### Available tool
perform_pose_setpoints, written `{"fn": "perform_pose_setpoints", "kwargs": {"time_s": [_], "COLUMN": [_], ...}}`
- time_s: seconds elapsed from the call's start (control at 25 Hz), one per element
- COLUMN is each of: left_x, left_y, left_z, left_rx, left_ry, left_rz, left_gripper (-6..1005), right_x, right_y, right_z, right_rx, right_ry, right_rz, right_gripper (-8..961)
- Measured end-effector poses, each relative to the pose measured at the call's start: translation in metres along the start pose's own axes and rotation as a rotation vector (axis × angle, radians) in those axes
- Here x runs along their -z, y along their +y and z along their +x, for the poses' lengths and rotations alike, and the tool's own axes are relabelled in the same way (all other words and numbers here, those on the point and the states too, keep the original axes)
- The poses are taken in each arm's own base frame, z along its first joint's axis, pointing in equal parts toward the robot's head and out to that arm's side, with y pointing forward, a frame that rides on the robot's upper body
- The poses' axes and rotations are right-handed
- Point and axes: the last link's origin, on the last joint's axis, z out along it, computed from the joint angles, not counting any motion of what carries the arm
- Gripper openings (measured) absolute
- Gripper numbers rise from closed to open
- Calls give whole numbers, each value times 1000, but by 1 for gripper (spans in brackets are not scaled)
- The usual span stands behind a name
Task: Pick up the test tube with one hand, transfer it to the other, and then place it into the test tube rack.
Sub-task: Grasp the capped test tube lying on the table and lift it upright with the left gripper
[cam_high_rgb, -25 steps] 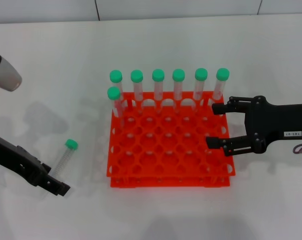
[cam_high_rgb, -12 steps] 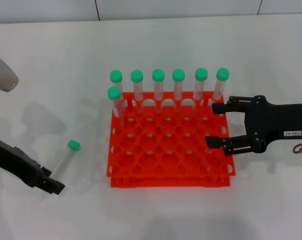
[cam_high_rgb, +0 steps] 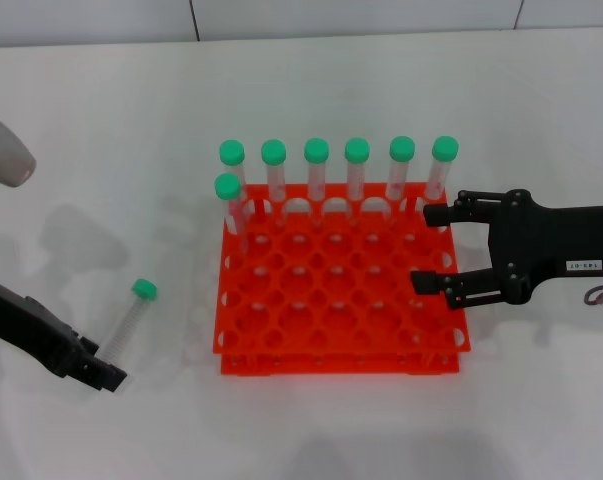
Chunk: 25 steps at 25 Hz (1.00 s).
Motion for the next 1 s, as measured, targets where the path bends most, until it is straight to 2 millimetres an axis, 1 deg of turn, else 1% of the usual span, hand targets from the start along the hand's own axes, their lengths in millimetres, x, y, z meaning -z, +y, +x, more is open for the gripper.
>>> {"fn": "perform_pose_setpoints", "kwargs": {"time_s": [0.08,0.32,0.72,1.0], "left_x": [0,0,0,1], "left_y": [0,-2,-7,-9], "left_z": [0,0,0,0], "left_rx": [0,5,16,18], "left_ry": [0,-3,-14,-22], "left_rz": [1,13,52,63], "left_gripper": [602,515,402,397], "right_x": [0,0,0,0], "right_y": [0,0,0,-2], "right_z": [0,0,1,1], "right_rx": [0,-2,-4,-3], "right_ry": [0,0,1,2], "right_rz": [0,1,5,16], "right_gripper": [857,856,856,856]}}
